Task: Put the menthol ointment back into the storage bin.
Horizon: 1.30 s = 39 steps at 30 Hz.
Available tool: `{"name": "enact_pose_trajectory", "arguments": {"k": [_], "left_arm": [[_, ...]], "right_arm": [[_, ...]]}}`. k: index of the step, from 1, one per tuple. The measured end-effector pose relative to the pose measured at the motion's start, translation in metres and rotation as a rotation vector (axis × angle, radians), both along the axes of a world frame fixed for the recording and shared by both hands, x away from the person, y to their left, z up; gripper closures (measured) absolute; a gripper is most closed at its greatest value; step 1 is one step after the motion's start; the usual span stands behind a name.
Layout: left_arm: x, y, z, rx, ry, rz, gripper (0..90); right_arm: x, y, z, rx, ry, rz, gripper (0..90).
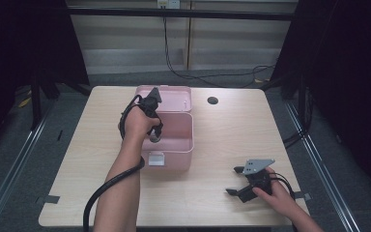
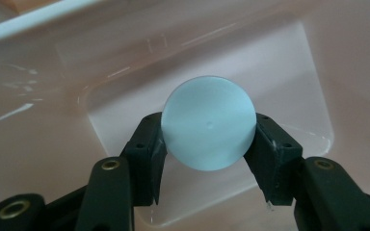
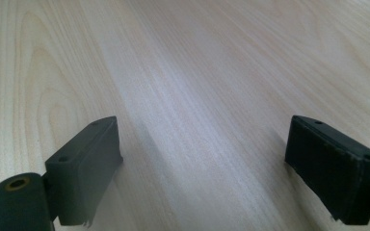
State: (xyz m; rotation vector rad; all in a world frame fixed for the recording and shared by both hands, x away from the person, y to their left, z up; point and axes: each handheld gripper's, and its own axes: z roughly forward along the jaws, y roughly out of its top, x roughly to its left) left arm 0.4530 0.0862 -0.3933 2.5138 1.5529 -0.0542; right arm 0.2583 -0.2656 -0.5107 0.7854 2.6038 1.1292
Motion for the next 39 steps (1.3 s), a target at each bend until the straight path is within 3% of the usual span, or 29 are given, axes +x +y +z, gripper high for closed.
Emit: {"name": "enact_pose_trajectory", "arguments": {"k": [17,39], "left_arm": [[0.005,0.011,-0.023,-0.003,-0.024,0.075,50.1],[0.009,0.01,-0.04,0.01,-0.051,0.095,49.9]], "right_arm": [[0.0,0.0,0.0,0.002,-0.001,-0.001,11.9],[0.0,0.0,0.0,0.002,-0.002,-0.001,11.9]]}}
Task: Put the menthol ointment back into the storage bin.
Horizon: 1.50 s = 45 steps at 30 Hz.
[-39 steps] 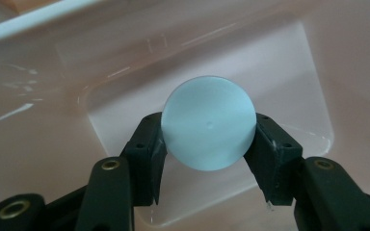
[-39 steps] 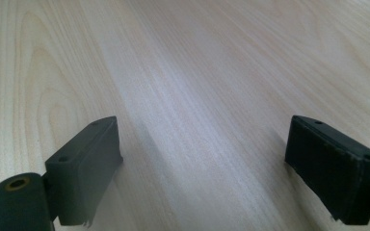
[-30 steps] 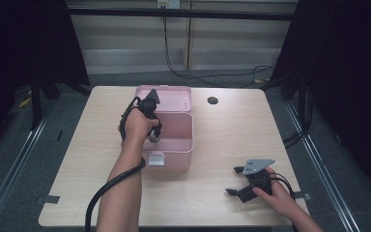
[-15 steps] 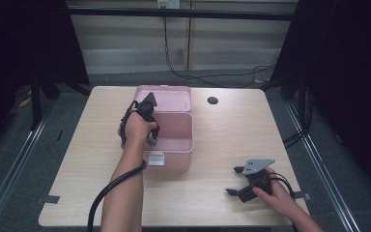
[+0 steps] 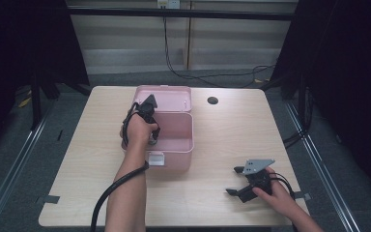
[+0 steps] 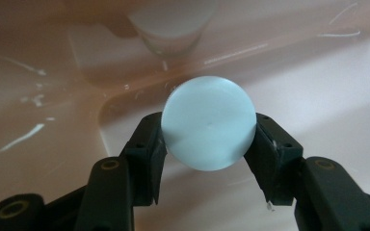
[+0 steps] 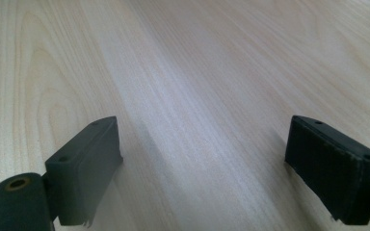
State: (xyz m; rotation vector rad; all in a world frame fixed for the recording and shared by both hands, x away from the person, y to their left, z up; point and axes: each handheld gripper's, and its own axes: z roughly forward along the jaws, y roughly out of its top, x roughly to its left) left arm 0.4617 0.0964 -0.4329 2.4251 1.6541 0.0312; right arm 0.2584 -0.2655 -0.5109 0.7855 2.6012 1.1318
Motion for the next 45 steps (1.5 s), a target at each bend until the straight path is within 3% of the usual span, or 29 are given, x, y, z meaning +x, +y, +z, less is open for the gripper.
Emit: {"name": "enact_pose_trajectory", "arguments": {"k": [31,45], "left_arm": [[0.002,-0.007,-0.003,-0.017,-0.019,0.03,49.6],[-0.001,-0.006,-0.01,-0.018,0.009,0.037,42.6]], "right_arm": [[0.0,0.0,0.0,0.0,0.002,0.0,11.9],[0.0,0.0,0.0,0.0,0.0,0.0,11.9]]}}
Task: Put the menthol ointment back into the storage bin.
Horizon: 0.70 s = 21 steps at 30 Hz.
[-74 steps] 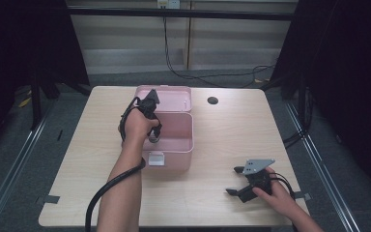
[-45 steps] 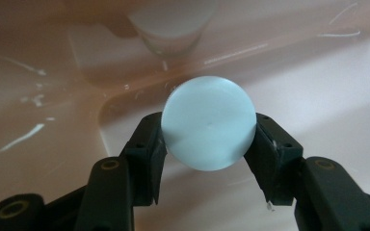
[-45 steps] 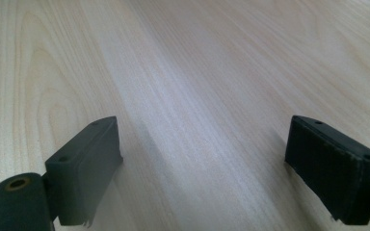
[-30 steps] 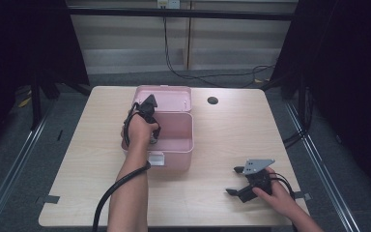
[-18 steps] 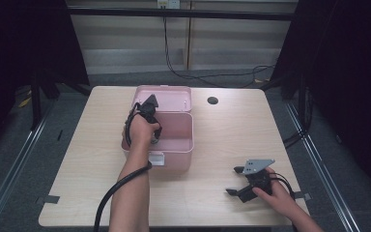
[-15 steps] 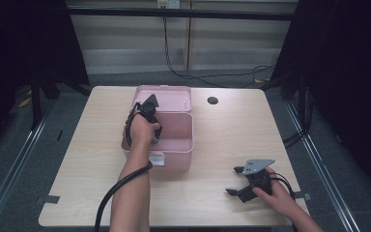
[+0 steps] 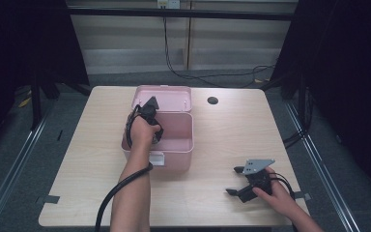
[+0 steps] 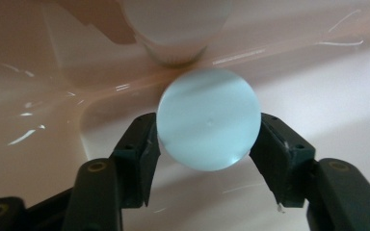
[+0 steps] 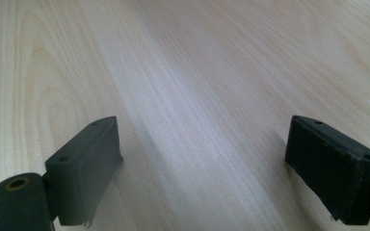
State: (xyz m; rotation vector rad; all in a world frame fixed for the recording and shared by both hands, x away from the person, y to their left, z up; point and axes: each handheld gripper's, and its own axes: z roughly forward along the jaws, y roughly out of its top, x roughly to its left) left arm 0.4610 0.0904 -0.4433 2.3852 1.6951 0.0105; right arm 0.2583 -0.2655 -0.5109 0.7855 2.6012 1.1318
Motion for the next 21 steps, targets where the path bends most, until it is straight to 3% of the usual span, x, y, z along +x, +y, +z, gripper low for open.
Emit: {"name": "enact_pose_trajectory", "arguments": {"k": [11,21], "left_arm": [[-0.001,0.002,0.012,0.003,0.0,-0.009,34.9],[-0.006,0.008,0.031,-0.027,-0.023,-0.02,27.9]], "right_arm": [[0.0,0.0,0.0,0.0,0.0,0.0,11.9],[0.0,0.0,0.0,-0.002,0.003,0.0,11.9]]}}
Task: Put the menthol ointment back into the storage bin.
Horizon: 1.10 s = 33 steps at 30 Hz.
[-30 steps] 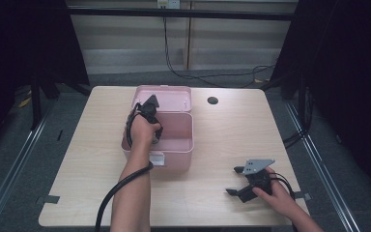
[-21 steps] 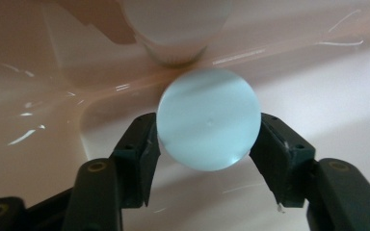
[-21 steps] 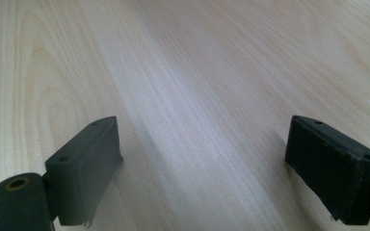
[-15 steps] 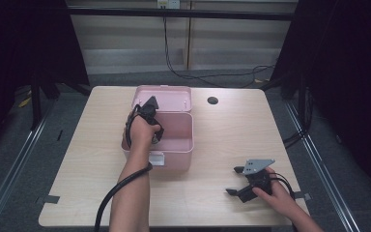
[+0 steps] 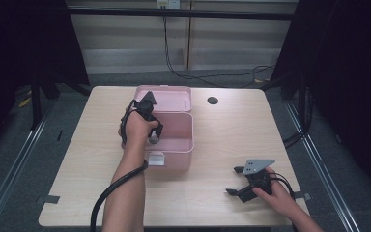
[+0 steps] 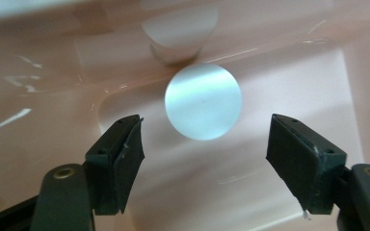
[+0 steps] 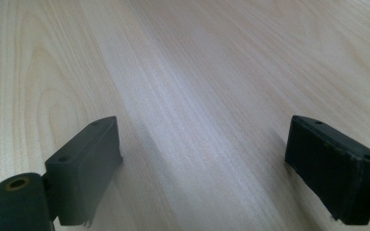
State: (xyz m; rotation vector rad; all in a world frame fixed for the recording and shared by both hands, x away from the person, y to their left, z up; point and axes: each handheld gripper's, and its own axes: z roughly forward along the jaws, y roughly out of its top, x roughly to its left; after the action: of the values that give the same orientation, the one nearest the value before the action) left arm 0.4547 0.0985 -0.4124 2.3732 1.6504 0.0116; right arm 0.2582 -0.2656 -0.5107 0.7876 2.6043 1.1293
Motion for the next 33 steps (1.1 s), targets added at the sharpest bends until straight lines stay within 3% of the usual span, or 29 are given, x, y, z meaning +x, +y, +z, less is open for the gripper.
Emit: {"name": "enact_pose_trajectory", "arguments": {"k": [10,33], "left_arm": [[-0.007,0.0,0.019,-0.033,-0.004,-0.049,23.1],[-0.027,-0.003,0.071,-0.024,-0.018,-0.183,22.3]], "right_arm": [[0.0,0.0,0.0,0.0,-0.002,0.001,11.9],[0.0,0.0,0.0,-0.002,-0.002,0.0,11.9]]}}
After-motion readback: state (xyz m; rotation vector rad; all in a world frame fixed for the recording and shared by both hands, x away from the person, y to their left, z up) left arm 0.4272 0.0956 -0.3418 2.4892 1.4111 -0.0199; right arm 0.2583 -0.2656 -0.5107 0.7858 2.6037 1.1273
